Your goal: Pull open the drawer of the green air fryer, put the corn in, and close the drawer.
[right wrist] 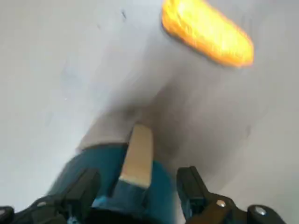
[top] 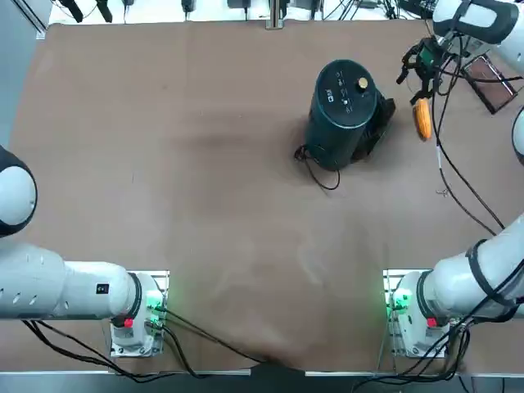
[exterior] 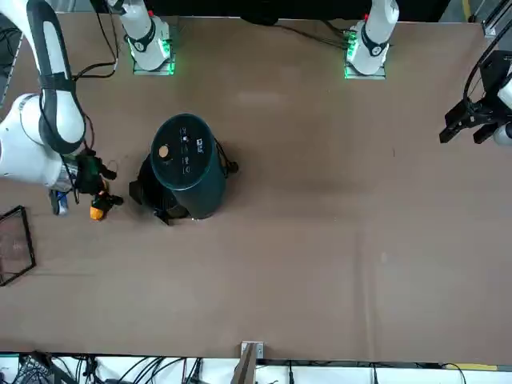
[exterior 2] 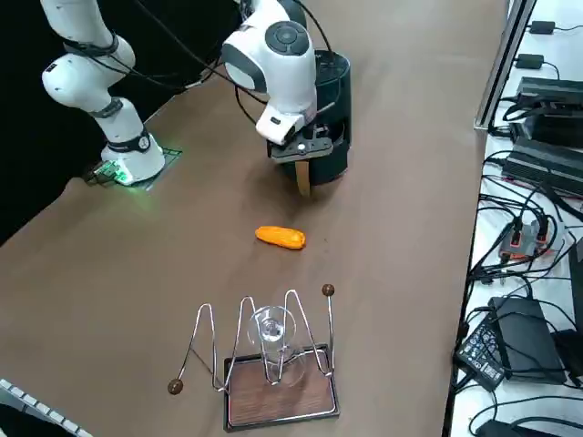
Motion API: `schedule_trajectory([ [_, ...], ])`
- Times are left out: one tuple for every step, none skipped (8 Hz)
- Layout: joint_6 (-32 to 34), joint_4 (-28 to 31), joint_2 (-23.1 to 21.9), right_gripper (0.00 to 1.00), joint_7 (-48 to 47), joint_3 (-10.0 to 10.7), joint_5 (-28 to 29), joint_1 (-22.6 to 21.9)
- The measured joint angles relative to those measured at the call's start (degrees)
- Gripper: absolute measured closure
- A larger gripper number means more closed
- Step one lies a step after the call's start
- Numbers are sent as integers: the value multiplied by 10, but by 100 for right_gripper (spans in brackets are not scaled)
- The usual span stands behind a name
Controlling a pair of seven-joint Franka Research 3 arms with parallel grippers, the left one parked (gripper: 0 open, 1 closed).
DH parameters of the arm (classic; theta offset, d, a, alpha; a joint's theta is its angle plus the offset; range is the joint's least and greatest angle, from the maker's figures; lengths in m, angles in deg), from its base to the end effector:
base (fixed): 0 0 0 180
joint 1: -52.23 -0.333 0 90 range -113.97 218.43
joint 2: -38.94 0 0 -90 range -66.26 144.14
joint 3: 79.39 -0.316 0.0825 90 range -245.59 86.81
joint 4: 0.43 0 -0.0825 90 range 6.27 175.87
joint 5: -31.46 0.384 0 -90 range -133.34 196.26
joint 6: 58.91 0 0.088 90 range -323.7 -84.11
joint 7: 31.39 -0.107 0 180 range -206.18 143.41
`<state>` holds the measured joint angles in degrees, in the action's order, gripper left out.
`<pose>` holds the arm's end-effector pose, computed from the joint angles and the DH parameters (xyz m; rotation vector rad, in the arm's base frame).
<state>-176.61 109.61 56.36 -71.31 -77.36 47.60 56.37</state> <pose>0.5964 -0.0486 0.3230 -2.6231 1.3598 0.3373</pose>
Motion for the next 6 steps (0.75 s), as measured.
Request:
schedule_trajectory([
  [1, 0, 0, 0, 81, 0, -9, 13],
  [2, 0, 1, 0, 170, 1, -17, 27],
  [2, 1, 2, 0, 252, 1, -34, 40],
  [2, 1, 6, 0, 317, 2, -51, 50],
  [-3, 2, 14, 0, 368, 2, -66, 57],
  [-16, 3, 24, 0, 405, 2, -80, 60],
])
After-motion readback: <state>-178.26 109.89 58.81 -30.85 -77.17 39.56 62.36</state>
